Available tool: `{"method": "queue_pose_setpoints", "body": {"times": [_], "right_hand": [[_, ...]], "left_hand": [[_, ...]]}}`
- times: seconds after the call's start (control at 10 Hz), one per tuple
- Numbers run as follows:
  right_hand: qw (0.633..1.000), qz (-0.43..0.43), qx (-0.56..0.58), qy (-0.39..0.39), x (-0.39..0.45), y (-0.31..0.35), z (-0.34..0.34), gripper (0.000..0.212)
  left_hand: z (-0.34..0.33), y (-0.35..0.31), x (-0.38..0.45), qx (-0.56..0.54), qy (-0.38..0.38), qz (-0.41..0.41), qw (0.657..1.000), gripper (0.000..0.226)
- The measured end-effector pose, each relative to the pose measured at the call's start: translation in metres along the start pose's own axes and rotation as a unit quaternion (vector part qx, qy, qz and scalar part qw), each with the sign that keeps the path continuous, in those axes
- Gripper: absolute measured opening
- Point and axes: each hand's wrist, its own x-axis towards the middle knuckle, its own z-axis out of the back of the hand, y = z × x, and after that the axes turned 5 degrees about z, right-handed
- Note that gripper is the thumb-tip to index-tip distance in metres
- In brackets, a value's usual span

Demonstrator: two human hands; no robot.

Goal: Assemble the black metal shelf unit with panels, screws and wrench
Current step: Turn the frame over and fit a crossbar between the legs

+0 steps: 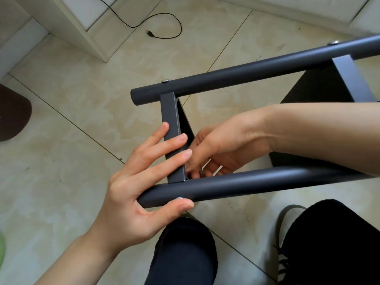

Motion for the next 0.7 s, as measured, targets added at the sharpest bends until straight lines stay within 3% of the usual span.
{"method": "queue_pose_setpoints", "body": {"times": [0.7], "right_hand": [[1.0, 0.006, 0.007, 0.002, 0.0036, -0.0009, -0.0018, 0.012]], "left_hand": [[-0.0007, -0.0004, 0.0006, 0.002, -0.001, 0.0, 1.0, 0.053]]}}
